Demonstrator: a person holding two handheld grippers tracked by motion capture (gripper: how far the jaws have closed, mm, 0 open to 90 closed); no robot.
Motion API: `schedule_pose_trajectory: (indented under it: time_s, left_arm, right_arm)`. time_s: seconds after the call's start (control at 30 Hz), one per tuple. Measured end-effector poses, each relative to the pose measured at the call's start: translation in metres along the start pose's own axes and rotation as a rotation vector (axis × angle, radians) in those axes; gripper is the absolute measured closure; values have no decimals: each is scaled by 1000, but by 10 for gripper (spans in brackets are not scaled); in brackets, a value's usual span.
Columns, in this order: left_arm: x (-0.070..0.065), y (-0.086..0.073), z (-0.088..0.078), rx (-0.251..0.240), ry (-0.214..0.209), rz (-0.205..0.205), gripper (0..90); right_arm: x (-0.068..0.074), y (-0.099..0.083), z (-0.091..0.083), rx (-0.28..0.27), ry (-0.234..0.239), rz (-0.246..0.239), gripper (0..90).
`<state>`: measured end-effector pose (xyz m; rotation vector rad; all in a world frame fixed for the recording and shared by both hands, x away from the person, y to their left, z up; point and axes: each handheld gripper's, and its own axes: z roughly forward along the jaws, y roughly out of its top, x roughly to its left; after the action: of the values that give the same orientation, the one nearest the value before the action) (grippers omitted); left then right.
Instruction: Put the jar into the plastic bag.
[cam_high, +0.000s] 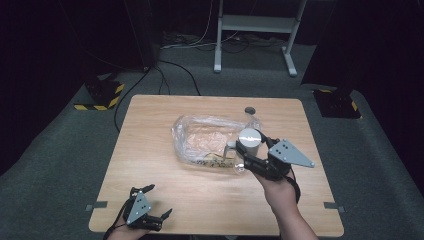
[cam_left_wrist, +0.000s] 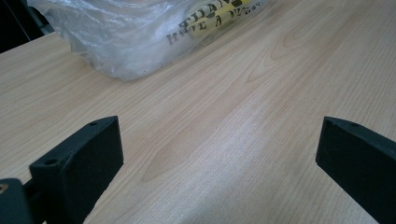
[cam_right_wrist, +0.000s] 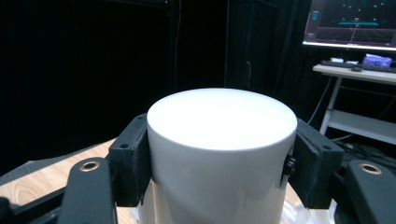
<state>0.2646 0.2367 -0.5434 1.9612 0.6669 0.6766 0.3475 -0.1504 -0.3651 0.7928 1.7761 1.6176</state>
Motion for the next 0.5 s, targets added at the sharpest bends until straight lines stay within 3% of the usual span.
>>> schedule_pose_trajectory:
  time_s: [0.2, 0.5]
  left_arm:
    - [-2, -1, -1, -14, 2, 18, 12]
    - [-1, -2, -4, -32, -9, 7, 12]
  right_arm:
    - [6, 7, 24, -13, 11, -17, 331]
    - [21, 15, 51, -11, 25, -40, 332]
